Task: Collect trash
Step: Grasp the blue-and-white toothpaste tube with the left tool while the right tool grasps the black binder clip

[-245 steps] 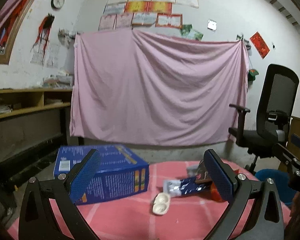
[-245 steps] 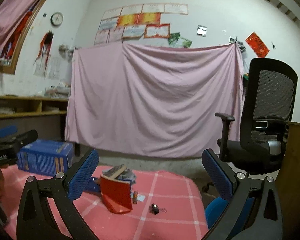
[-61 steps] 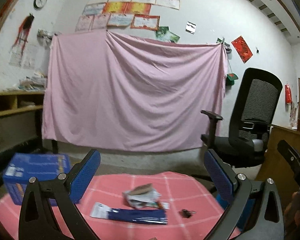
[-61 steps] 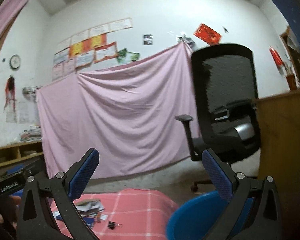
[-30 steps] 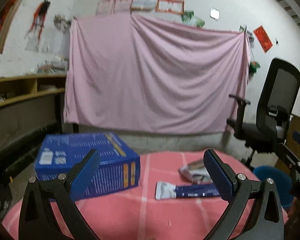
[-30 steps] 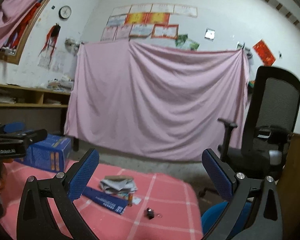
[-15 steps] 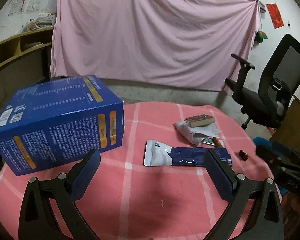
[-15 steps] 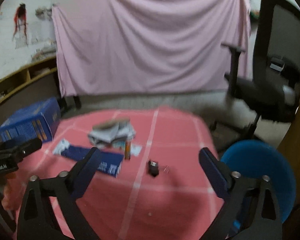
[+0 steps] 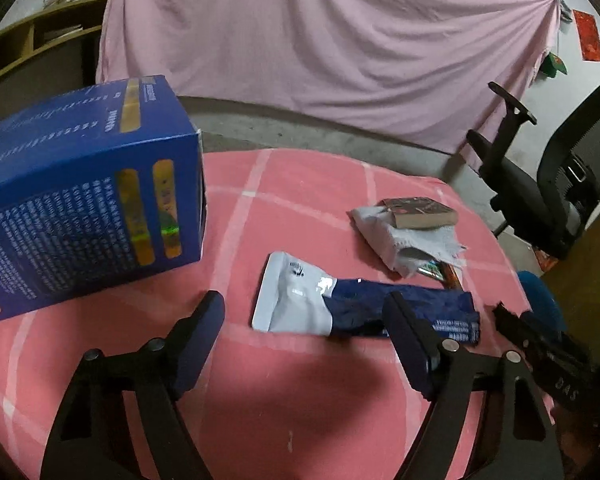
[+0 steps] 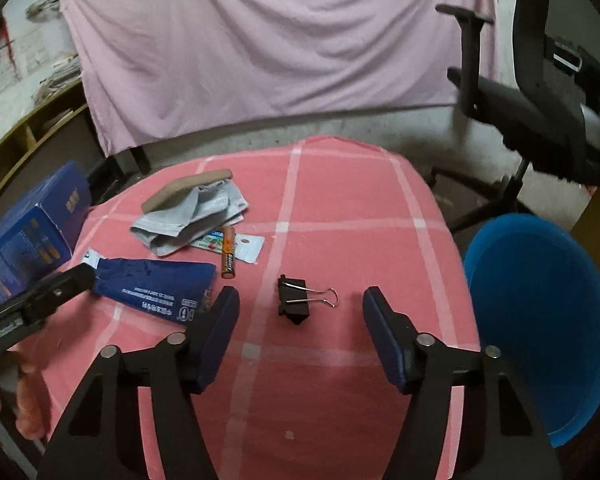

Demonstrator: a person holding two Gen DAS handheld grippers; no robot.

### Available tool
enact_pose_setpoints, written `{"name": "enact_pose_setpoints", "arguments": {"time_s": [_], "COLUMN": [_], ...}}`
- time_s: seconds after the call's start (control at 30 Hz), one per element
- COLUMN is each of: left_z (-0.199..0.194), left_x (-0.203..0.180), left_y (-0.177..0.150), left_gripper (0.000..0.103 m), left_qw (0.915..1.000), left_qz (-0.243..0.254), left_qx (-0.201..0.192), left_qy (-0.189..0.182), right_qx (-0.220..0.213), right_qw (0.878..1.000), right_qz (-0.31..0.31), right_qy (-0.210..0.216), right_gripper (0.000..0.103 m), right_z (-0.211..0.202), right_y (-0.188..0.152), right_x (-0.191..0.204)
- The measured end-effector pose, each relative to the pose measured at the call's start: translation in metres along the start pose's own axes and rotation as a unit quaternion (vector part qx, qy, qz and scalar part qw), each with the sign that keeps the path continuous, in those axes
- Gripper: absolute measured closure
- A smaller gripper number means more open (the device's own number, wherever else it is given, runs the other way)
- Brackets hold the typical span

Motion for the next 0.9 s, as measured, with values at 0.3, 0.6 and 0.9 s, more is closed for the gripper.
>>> {"name": "enact_pose_setpoints", "arguments": {"time_s": [0.3, 0.6, 0.9], "left_z": [0.01, 0.011, 0.001], "left_x": [-0.008, -0.002, -0.005], "left_y": [-0.004, -0.006, -0.003], "left_gripper": [0.047, 0.077, 0.103], "left_qw": [0.9989, 0.999, 0.9996], "left_qz": [0.033, 0.026, 0.025], "left_qx": [0.018, 0.013, -0.007], "left_qy": [0.029, 0.035, -0.009], "right_qx": [0.027, 0.04, 0.03], "right_qw": [1.0, 0.998, 0.998], "right_qz": [-0.005, 0.014, 0.009], "right_qy": [0.007, 0.04, 0.048], "right_gripper": [0.05, 0.083, 0.089], "right_z": [0.009, 0.014, 0.008], "right_y": [-0.006, -0.007, -0.007], "right_x": [0.002, 0.002, 0.004]}}
Point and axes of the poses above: each gripper's, at about its wrist camera, not at the fingertips, and z roughly the way its jaws point, x to its left, y to its top, the point moved 10 cm from there along z, roughly the way its jaws point, and after that the axes turned 12 degrees about -y, right-handed, at the moved point
